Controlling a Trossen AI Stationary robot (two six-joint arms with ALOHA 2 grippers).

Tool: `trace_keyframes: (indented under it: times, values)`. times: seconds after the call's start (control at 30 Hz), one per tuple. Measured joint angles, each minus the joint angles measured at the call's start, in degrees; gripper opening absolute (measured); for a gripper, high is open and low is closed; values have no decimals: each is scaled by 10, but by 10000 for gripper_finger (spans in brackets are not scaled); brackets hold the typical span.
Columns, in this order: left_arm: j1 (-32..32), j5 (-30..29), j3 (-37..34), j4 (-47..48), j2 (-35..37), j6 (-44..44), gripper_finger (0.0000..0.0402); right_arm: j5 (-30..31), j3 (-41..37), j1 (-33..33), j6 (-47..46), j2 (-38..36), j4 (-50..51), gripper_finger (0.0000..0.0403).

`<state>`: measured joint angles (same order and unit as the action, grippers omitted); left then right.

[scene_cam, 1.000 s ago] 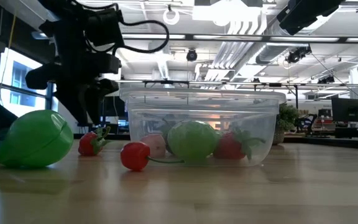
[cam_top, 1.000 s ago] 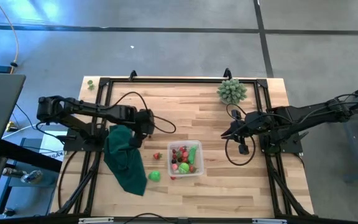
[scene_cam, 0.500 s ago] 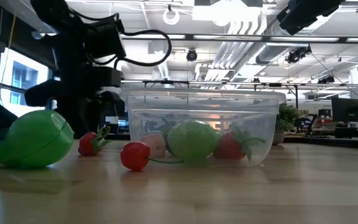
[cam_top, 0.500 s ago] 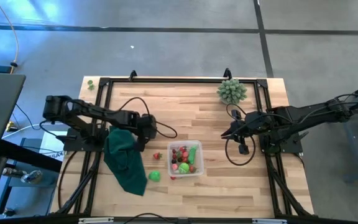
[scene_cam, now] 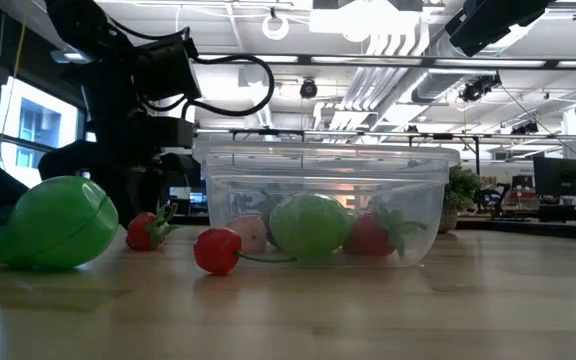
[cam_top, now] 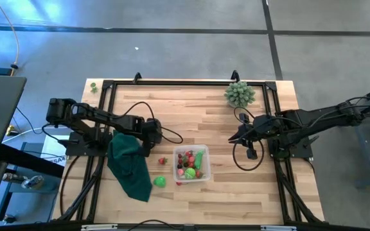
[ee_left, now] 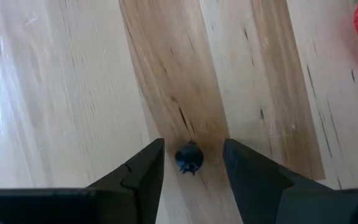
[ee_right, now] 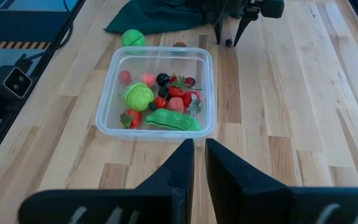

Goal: Pick and placing Produce into tupperware
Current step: Put the blueberry into the transparent bin

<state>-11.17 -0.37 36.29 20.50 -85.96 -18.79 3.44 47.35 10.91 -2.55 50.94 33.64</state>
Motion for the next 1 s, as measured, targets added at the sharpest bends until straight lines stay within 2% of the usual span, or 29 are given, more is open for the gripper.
trace_keyframes:
  times: [0.77, 1.0]
  values:
    - [-1, -5, 0, 9, -1, 28, 158, 0, 0, 0, 0, 0, 0, 30]
    - [-1, 3, -1, 11, -1, 43, 121, 0, 0, 0, 0, 0, 0, 30]
